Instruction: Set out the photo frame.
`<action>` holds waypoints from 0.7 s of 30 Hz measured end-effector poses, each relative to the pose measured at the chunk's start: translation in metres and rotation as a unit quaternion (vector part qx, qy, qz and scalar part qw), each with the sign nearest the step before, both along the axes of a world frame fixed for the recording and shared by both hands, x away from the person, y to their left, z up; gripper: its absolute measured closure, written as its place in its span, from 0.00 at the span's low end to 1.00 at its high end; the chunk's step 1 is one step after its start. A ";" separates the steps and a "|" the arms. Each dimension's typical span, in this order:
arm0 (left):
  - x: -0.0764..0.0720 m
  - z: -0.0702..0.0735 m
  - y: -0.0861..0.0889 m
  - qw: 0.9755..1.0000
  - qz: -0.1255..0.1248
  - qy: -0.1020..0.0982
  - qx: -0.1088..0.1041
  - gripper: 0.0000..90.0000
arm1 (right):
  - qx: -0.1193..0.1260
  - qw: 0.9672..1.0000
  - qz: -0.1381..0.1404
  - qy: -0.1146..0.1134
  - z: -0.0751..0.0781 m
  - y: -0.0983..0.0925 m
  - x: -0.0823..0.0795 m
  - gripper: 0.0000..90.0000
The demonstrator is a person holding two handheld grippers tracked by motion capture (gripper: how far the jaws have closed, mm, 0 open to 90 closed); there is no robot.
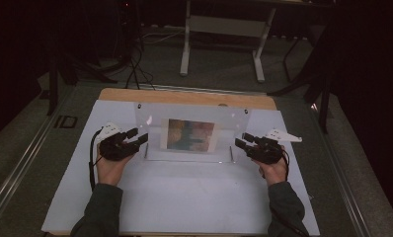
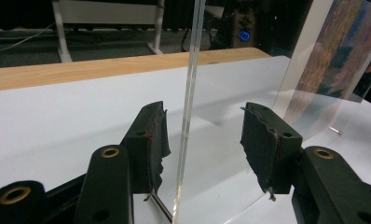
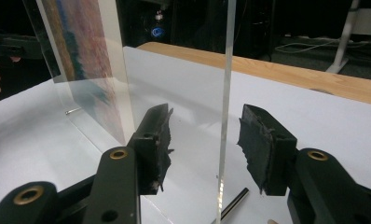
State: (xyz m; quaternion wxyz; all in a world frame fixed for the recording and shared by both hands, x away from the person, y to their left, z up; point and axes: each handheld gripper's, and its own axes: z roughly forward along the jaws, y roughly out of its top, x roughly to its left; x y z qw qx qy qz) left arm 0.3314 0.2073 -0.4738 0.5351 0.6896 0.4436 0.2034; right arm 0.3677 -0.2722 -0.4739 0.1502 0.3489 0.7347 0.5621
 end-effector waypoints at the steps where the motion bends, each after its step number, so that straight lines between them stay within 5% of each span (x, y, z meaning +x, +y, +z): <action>1: -0.001 0.001 0.001 1.000 -0.001 0.000 -0.001 0.55 | 0.000 1.000 0.001 0.003 0.001 -0.001 -0.001 0.58; 21: -0.007 0.004 0.023 1.000 0.006 0.022 0.001 0.57 | -0.014 1.000 0.001 0.017 0.004 -0.020 -0.003 0.58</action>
